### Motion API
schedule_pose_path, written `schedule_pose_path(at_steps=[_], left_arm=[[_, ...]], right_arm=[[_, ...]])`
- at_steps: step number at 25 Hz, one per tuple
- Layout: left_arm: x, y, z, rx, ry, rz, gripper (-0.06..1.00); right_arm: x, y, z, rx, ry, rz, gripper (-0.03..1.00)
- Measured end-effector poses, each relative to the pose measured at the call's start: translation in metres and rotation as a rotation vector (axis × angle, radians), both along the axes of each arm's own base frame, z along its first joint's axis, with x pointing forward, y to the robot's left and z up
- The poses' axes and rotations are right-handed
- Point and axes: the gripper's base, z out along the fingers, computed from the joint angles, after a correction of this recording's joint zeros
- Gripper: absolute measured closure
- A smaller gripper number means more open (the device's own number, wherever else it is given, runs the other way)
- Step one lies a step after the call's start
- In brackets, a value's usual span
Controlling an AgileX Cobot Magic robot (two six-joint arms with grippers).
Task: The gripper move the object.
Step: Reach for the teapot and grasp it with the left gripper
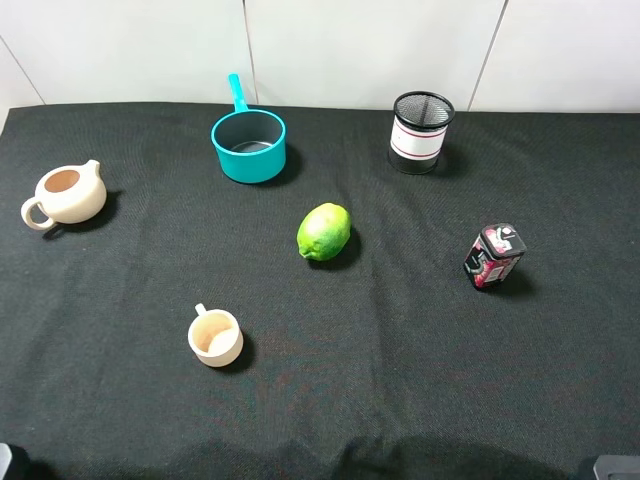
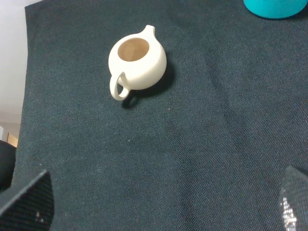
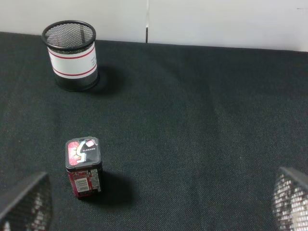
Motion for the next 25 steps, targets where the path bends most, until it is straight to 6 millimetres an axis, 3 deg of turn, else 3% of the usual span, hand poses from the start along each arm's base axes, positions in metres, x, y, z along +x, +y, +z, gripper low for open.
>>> schedule_pose_path(at_steps=[18, 25], left_arm=[[0.0, 0.0, 0.0, 0.0, 0.0, 0.0, -0.05], [0.0, 0.0, 0.01, -0.001, -0.003, 0.0, -0.05]], right_arm=[[0.0, 0.0, 0.0, 0.0, 0.0, 0.0, 0.27], [0.0, 0.0, 0.0, 0.0, 0.0, 0.0, 0.27]])
